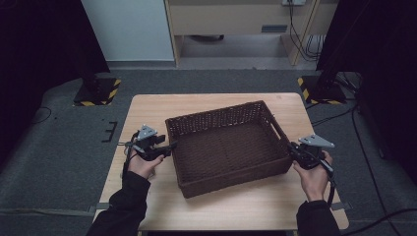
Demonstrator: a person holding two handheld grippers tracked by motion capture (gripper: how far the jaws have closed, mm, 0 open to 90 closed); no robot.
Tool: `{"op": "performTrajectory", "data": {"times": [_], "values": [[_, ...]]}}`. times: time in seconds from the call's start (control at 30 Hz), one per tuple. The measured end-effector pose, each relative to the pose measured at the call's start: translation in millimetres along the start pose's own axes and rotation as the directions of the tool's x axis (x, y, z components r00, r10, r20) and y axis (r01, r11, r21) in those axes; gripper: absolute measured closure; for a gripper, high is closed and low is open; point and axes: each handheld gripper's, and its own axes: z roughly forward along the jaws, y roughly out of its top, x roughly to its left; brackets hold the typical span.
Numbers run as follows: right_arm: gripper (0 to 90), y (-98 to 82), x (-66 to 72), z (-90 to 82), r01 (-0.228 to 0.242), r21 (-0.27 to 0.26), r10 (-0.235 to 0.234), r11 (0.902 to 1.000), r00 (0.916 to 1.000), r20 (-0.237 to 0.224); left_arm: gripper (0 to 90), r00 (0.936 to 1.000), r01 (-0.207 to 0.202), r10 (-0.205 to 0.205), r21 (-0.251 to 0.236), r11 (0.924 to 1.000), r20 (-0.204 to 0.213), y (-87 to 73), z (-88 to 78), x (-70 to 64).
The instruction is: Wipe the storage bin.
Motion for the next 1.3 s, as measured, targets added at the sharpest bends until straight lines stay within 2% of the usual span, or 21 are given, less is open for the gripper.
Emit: {"op": "performTrajectory", "data": {"times": [0.07, 0.13, 0.2, 0.4, 0.53, 0.6, 0.77, 0.9, 1.03, 1.1, 1.17, 1.23, 1.3], "values": [[77.6, -0.7, -0.3, 2.8, 0.001, -0.008, -0.001, 1.0000, 0.9999, 0.012, 41.0, 0.9999, 0.007, -0.007, 0.009, 0.9999, 0.014, -3.1, 3.6, -0.1], [75.7, -1.6, 0.6, 4.8, 0.012, 0.004, -0.012, 0.9999, 0.9997, 0.021, 43.4, 0.9997, -0.007, 0.006, 0.023, 0.9997, 0.024, -3.9, 5.3, -2.4], [70.4, -0.9, 0.9, 3.9, 0.007, -0.008, -0.007, 0.9999, 0.9998, 0.019, 43.0, 0.9999, -0.015, 0.015, 0.021, 0.9997, 0.008, -4.3, 5.5, -5.0], [57.3, 6.1, 3.3, -10.6, -0.037, -0.064, 0.037, 0.9973, 0.9993, 0.005, 44.1, 1.0000, 0.001, -0.001, 0.022, 0.9997, 0.002, -6.2, 2.9, -9.7], [51.8, 6.7, 7.7, -19.5, -0.049, -0.067, 0.048, 0.9966, 0.9988, -0.008, 43.7, 1.0000, 0.001, -0.001, 0.028, 0.9996, -0.006, -8.7, -1.0, -17.5], [49.6, 5.8, 8.9, -23.2, -0.056, -0.069, 0.056, 0.9960, 0.9984, 0.002, 43.4, 0.9999, 0.002, -0.002, 0.029, 0.9996, -0.010, -10.0, -2.8, -21.0], [47.7, 1.3, 9.5, -23.8, -0.094, -0.040, 0.095, 0.9948, 0.9954, 0.016, 43.0, 0.9998, 0.004, -0.003, 0.022, 0.9997, -0.021, -11.8, -4.7, -25.2], [48.7, 0.7, 12.0, -21.1, -0.095, -0.041, 0.096, 0.9946, 0.9952, 0.021, 41.1, 0.9987, -0.040, 0.040, 0.008, 0.9992, -0.033, -10.0, -6.0, -26.0], [48.8, 2.1, 15.0, -21.9, -0.091, -0.034, 0.093, 0.9953, 0.9949, 0.041, 36.5, 0.9991, -0.030, 0.029, -0.021, 0.9993, -0.030, -5.8, -9.3, -23.6], [48.8, 2.7, 14.9, -23.9, -0.096, -0.034, 0.097, 0.9948, 0.9941, 0.047, 36.6, 0.9996, -0.021, 0.021, -0.014, 0.9997, -0.020, -6.4, -8.4, -21.4], [48.8, 2.4, 14.6, -24.9, -0.103, -0.032, 0.105, 0.9941, 0.9931, 0.053, 40.5, 0.9998, -0.013, 0.012, 0.007, 0.9999, 0.016, -9.1, -5.5, -20.8], [48.5, 1.5, 14.6, -25.9, -0.106, -0.033, 0.108, 0.9938, 0.9925, 0.056, 40.2, 0.9995, -0.031, 0.031, 0.013, 0.9994, 0.004, -9.9, -5.9, -22.4], [47.0, 1.0, 15.4, -26.4, -0.115, -0.032, 0.117, 0.9928, 0.9916, 0.055, 42.0, 0.9997, -0.024, 0.024, 0.023, 0.9995, 0.004, -9.8, -7.0, -22.9]]}}
